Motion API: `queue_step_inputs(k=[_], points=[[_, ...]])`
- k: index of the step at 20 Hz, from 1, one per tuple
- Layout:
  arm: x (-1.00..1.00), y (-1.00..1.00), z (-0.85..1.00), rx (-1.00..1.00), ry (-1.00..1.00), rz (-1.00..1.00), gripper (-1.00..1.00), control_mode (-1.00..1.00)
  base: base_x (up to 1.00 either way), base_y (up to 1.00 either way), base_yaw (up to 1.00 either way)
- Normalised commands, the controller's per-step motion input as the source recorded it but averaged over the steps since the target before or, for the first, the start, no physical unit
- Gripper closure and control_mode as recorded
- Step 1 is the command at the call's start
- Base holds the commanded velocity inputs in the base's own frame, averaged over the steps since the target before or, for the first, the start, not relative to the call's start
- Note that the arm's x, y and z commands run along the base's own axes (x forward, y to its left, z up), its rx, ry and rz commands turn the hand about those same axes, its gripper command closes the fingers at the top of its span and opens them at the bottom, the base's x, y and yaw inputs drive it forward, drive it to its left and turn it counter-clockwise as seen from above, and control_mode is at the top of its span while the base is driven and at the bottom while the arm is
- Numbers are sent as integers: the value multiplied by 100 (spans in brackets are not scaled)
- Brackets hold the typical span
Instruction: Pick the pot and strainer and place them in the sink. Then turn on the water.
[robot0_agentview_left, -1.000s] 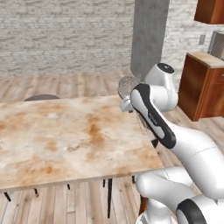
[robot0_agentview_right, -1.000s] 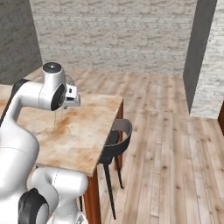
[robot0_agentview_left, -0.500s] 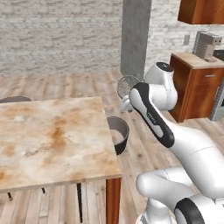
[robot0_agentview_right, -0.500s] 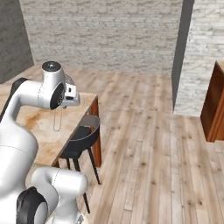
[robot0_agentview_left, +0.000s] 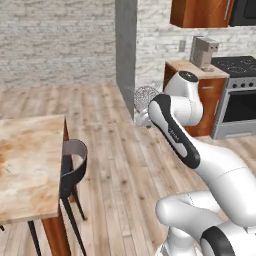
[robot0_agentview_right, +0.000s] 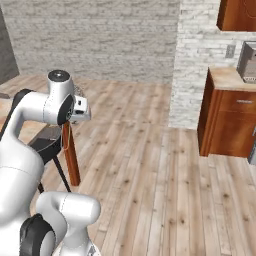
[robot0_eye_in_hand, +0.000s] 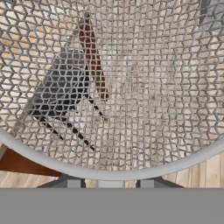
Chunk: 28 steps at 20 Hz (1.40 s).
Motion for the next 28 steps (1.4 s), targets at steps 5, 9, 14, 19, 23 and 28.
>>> queue_step_inputs(k=[5, 9, 14, 19, 23, 28], points=[[0, 0, 0, 0, 0, 0, 100, 100, 32, -76, -25], [0, 0, 0, 0, 0, 0, 100, 100, 30, -83, -27], [0, 0, 0, 0, 0, 0, 100, 100, 43, -74, -33], [0, 0, 0, 0, 0, 0, 100, 100, 63, -61, -41], [0, 0, 0, 0, 0, 0, 100, 100, 66, -45, -45], [0, 0, 0, 0, 0, 0, 100, 100, 77, -29, -49]])
